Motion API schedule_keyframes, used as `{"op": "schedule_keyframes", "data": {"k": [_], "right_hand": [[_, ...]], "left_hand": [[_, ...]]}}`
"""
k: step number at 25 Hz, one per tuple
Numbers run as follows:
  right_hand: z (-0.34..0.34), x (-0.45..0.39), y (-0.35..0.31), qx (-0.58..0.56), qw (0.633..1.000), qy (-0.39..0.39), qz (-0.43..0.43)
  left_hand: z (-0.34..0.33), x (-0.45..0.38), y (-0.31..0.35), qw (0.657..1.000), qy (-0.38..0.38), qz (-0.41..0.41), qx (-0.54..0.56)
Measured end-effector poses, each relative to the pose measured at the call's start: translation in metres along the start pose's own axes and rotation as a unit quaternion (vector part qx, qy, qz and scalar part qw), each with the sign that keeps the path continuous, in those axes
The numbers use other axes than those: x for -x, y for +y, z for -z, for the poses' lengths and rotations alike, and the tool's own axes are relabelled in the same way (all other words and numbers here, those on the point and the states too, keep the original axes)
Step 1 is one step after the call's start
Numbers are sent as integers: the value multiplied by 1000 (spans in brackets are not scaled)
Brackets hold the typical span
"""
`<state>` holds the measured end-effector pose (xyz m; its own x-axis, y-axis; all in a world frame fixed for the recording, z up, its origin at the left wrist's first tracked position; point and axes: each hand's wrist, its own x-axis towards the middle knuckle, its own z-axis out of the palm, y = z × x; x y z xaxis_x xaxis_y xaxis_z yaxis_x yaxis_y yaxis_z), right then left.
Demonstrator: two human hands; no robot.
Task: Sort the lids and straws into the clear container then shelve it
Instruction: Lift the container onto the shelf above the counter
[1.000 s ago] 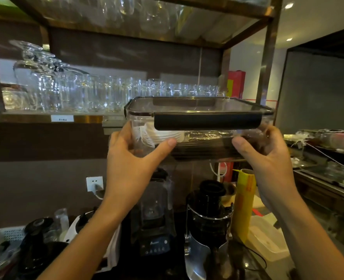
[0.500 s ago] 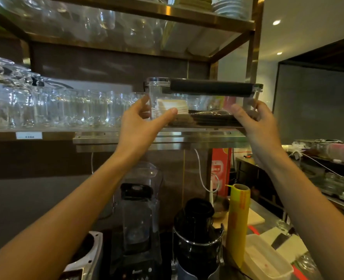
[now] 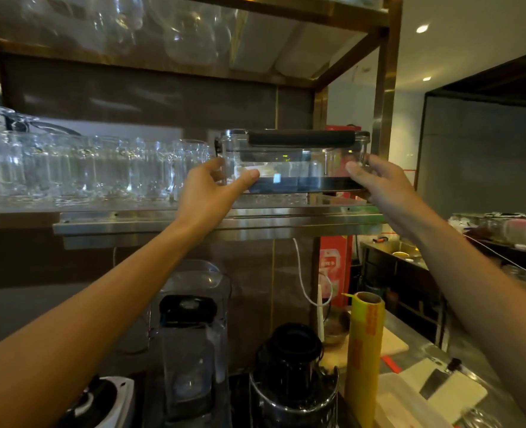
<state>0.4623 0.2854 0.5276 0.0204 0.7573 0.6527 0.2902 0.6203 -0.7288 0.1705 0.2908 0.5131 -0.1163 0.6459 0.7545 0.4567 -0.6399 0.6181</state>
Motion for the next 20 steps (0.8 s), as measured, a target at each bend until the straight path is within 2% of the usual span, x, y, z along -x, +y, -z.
{"op": "schedule_keyframes", "data": {"k": [11, 15, 20], "right_hand": [[13, -19, 36, 19, 1000, -23, -6], [15, -25, 53, 98, 994, -32, 20], [13, -31, 60, 131, 990, 12, 42]], "left_hand": [[-25, -2, -14, 999, -28, -7, -41], [-29, 0, -16, 995, -38, -22, -85], [-33, -5, -18, 991, -46, -42, -121]]}}
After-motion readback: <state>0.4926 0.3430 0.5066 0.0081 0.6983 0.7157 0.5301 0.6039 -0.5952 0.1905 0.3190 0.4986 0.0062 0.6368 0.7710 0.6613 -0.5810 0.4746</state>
